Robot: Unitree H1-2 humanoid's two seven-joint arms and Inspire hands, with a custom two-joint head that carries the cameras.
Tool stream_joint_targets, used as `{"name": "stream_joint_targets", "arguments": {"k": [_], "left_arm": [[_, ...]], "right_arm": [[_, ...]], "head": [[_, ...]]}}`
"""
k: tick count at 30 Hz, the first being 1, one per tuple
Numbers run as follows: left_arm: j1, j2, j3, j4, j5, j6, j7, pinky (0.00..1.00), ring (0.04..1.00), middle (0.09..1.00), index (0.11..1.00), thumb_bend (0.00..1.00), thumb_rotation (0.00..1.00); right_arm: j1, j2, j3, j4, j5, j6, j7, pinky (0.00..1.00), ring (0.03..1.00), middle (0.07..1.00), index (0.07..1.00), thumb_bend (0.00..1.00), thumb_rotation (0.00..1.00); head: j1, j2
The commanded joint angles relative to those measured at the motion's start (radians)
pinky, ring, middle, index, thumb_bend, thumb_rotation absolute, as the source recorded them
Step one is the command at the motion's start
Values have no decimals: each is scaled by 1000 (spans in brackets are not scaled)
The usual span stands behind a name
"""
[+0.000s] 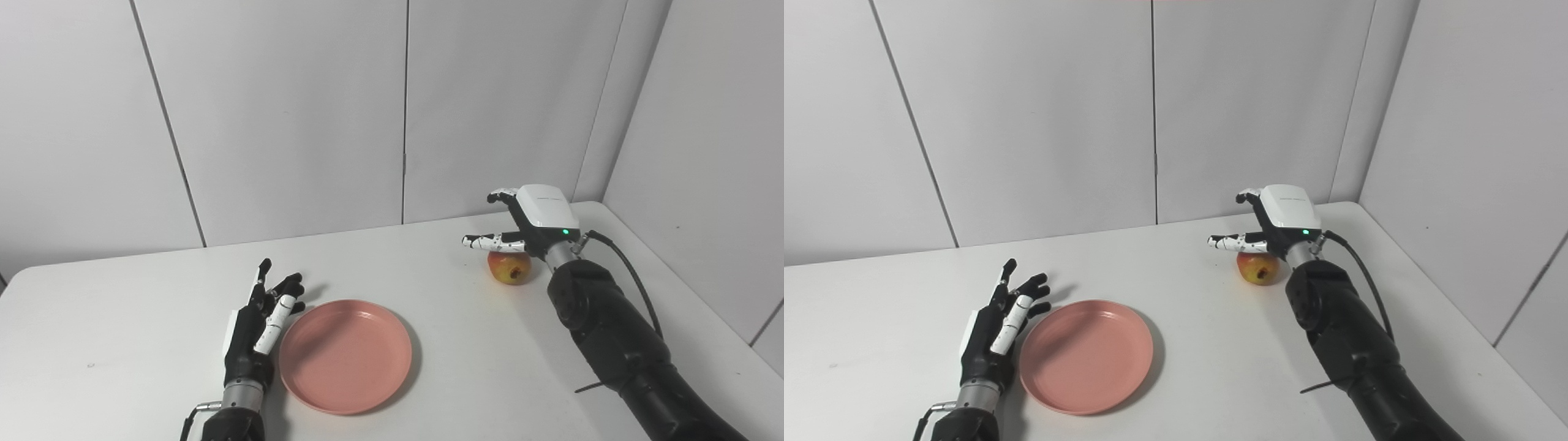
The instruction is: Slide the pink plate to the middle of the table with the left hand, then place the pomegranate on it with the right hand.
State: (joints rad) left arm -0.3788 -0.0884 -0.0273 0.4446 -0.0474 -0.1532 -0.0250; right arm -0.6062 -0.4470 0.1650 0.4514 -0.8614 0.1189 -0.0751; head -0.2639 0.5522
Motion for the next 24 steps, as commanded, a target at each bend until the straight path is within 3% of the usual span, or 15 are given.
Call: {"name": "stream_joint_targets", "arguments": {"k": [1, 13, 24], "left_arm": [[33, -10, -1, 12, -3, -11, -1, 721, 790, 800, 993, 801, 641], [38, -11, -5, 2, 3, -4, 3, 707, 775, 791, 986, 790, 639], [37, -8, -10, 1, 6, -4, 5, 711, 773, 796, 987, 807, 646]], "right_arm": [[-61, -24, -1, -10, 12, 1, -33, 639, 738, 800, 738, 873, 809], [-56, -2, 47, 19, 15, 16, -56, 604, 722, 790, 725, 882, 844], [-27, 2, 47, -11, 38, 48, -37, 605, 718, 779, 722, 874, 836]], "head": [[0, 0], [1, 7], [-2, 13]]}}
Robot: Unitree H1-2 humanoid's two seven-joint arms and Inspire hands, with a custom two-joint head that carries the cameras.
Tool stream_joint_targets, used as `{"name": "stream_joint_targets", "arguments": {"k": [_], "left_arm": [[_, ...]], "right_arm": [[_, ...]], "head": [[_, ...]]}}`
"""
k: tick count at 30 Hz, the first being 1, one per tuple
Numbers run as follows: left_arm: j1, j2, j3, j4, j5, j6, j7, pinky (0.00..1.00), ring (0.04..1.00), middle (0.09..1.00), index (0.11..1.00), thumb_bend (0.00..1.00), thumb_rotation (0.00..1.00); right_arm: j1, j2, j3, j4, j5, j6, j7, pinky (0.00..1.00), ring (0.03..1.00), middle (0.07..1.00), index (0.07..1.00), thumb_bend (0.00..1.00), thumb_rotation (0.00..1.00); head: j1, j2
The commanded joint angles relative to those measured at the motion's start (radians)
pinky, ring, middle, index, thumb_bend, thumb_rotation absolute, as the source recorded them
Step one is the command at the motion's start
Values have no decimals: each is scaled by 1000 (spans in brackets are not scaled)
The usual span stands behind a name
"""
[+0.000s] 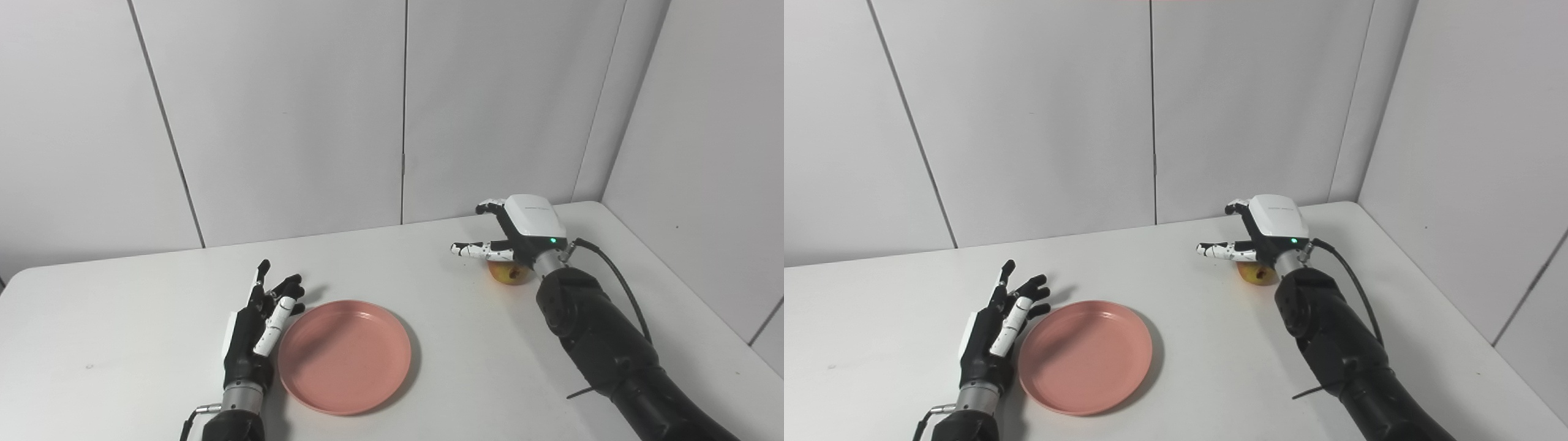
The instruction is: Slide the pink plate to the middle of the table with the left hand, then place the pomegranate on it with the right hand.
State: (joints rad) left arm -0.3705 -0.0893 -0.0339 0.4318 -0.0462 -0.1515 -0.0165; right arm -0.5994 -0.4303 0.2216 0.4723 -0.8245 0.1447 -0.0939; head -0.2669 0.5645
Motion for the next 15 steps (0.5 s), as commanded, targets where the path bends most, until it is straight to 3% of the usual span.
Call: {"name": "stream_joint_targets", "arguments": {"k": [1, 15], "left_arm": [[29, -7, -4, 12, 5, -4, -2, 710, 773, 796, 986, 807, 646], [34, -3, -6, -6, 4, 12, -9, 704, 770, 792, 986, 804, 648]], "right_arm": [[-33, -17, -9, -34, 2, 23, -18, 604, 717, 778, 721, 873, 836], [-9, -36, -14, -63, 23, 50, 11, 612, 737, 794, 729, 857, 826]], "head": [[-1, 2], [2, 13]]}}
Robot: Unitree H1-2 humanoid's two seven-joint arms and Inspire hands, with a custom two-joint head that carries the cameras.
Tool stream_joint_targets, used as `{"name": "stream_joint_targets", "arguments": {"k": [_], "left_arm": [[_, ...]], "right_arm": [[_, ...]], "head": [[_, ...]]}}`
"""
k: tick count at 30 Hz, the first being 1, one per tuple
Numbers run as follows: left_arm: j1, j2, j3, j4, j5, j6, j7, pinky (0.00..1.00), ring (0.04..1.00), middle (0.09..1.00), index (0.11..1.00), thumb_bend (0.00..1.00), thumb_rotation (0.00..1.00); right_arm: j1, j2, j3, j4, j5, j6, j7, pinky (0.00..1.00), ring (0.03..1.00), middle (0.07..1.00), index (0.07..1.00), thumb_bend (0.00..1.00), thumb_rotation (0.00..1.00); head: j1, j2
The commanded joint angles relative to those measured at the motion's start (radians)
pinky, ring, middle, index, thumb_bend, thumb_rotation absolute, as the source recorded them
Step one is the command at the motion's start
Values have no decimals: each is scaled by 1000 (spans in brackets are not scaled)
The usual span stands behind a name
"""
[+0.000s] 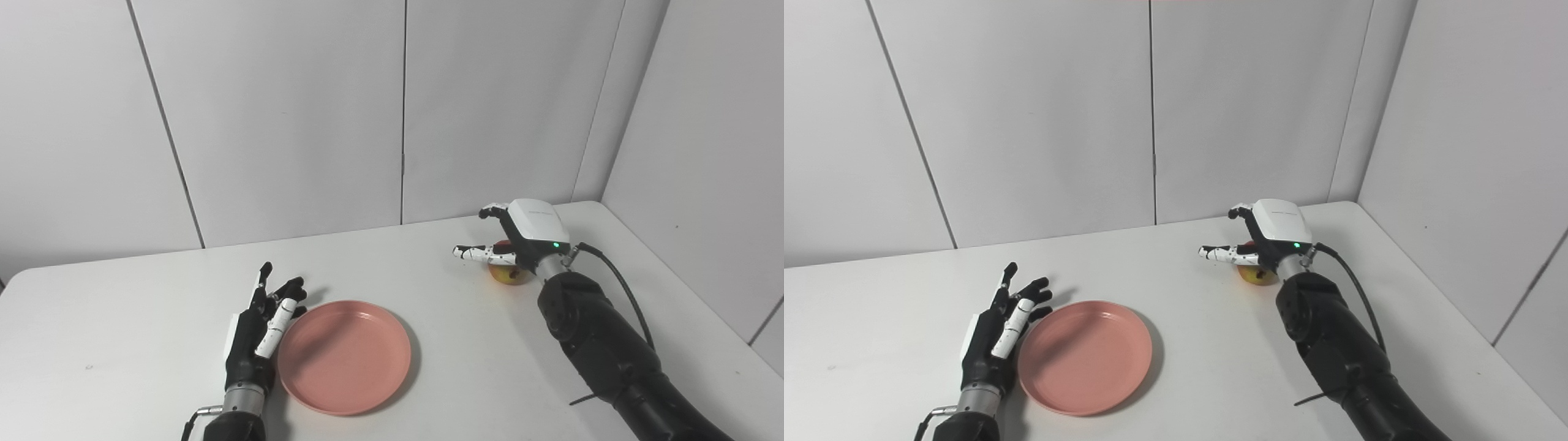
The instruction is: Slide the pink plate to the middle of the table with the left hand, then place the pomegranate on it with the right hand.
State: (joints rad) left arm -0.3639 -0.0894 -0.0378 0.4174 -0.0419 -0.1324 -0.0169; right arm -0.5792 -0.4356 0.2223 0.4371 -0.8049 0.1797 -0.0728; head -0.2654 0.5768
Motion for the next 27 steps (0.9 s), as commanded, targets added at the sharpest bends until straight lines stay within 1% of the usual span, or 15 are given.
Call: {"name": "stream_joint_targets", "arguments": {"k": [1, 6, 13, 23, 27], "left_arm": [[27, -3, -2, 8, -1, -6, -9, 705, 770, 794, 988, 798, 648], [31, -4, -2, -2, -8, 2, -13, 713, 774, 798, 992, 796, 648], [33, -6, -4, -5, -8, 5, -15, 707, 771, 792, 992, 796, 647], [37, -13, -5, -13, -8, 9, -12, 710, 776, 789, 990, 814, 641], [37, -15, -6, -9, -4, 9, -7, 702, 773, 786, 989, 818, 643]], "right_arm": [[-28, -32, -15, -26, 5, 15, -11, 612, 737, 794, 729, 851, 825], [-15, -38, -11, -18, 7, 17, -10, 606, 728, 787, 728, 840, 809], [-13, -42, -7, 18, 5, 0, -32, 602, 720, 781, 732, 856, 834], [-20, -45, -4, 30, 11, 3, -18, 606, 723, 784, 734, 854, 835], [-19, -43, -9, 36, 20, -2, -24, 598, 720, 782, 732, 846, 827]], "head": [[0, 1], [4, 4], [12, 8], [24, 10], [26, 9]]}}
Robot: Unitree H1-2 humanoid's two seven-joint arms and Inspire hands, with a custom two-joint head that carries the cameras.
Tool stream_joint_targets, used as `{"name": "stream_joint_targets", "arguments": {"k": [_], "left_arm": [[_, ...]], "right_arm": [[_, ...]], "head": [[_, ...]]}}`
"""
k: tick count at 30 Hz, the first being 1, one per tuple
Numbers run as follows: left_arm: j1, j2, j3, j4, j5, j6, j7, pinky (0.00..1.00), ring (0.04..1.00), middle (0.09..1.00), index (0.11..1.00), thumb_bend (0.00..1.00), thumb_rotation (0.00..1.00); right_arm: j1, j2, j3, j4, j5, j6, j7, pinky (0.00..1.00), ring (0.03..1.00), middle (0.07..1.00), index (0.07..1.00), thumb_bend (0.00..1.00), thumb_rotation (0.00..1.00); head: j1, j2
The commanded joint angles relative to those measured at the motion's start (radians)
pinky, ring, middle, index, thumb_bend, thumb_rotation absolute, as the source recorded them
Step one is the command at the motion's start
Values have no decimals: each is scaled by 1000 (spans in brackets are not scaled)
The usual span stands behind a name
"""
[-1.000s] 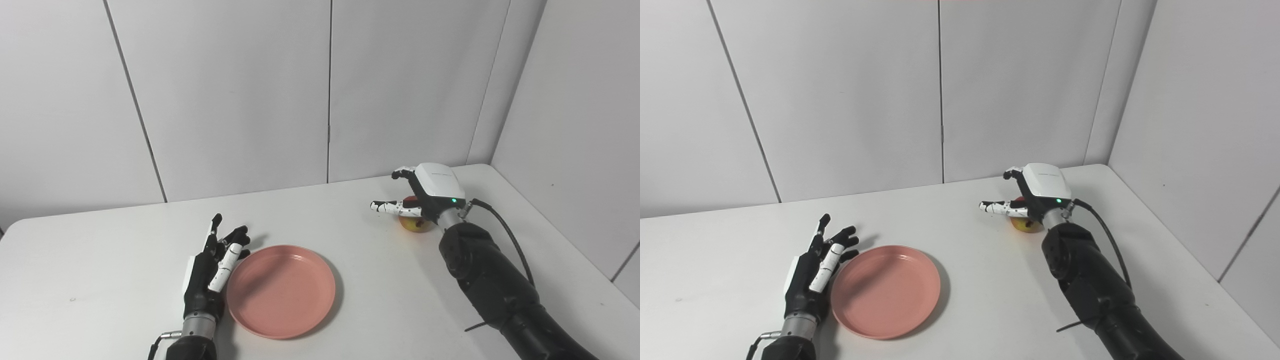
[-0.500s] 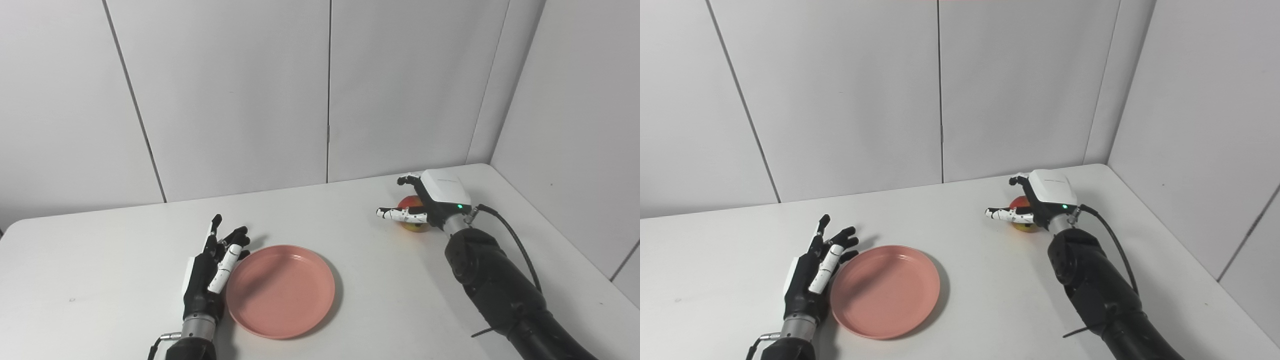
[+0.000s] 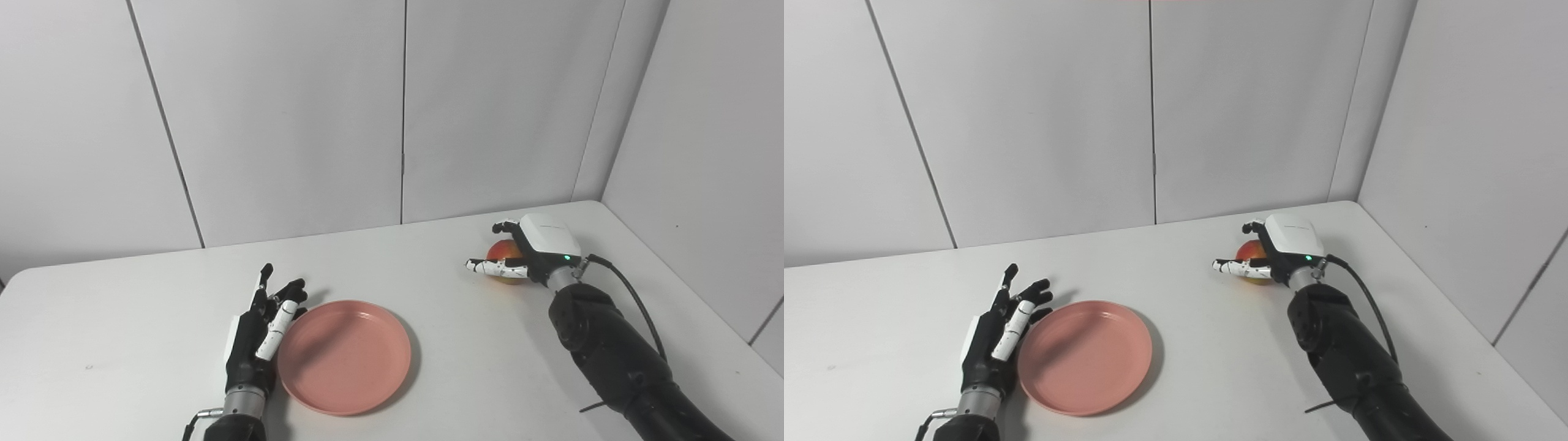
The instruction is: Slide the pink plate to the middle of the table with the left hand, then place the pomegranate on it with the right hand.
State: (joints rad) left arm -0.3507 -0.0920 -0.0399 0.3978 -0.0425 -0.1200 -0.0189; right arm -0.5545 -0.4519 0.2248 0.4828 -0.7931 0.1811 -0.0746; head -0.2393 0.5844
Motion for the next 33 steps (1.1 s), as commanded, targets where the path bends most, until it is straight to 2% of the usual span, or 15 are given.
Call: {"name": "stream_joint_targets", "arguments": {"k": [1, 14, 19, 21, 23, 25, 33], "left_arm": [[24, -12, -3, 10, -3, -4, -5, 700, 773, 786, 990, 814, 651], [28, -15, -3, -4, -4, 19, -4, 708, 767, 780, 989, 779, 663], [33, -13, -8, -17, 2, 23, -5, 694, 766, 786, 989, 782, 672], [32, -13, -7, -16, -2, 25, -8, 701, 769, 787, 991, 780, 671], [32, -13, -7, -18, -4, 29, -10, 709, 773, 786, 993, 776, 671], [34, -14, -7, -20, -4, 31, -9, 711, 768, 778, 989, 773, 668], [36, -13, -8, -28, -6, 36, -12, 713, 768, 770, 990, 778, 666]], "right_arm": [[-44, -27, -13, -6, 13, -6, -24, 600, 721, 782, 731, 845, 824], [-34, -28, 9, 11, 34, -8, -10, 606, 718, 773, 728, 855, 799], [-31, -18, 23, 47, 32, -23, -37, 585, 699, 755, 723, 855, 775], [-32, -15, 27, 56, 32, -24, -49, 530, 656, 732, 718, 836, 742], [-30, -12, 28, 59, 33, -31, -72, 464, 584, 703, 703, 804, 650], [-27, -8, 28, 61, 35, -41, -98, 368, 462, 585, 629, 760, 447], [-24, -6, 38, 69, 41, -54, -134, 282, 359, 464, 555, 734, 299]], "head": [[0, 1], [10, 9], [17, 13], [17, 13], [19, 17], [19, 17], [19, 20]]}}
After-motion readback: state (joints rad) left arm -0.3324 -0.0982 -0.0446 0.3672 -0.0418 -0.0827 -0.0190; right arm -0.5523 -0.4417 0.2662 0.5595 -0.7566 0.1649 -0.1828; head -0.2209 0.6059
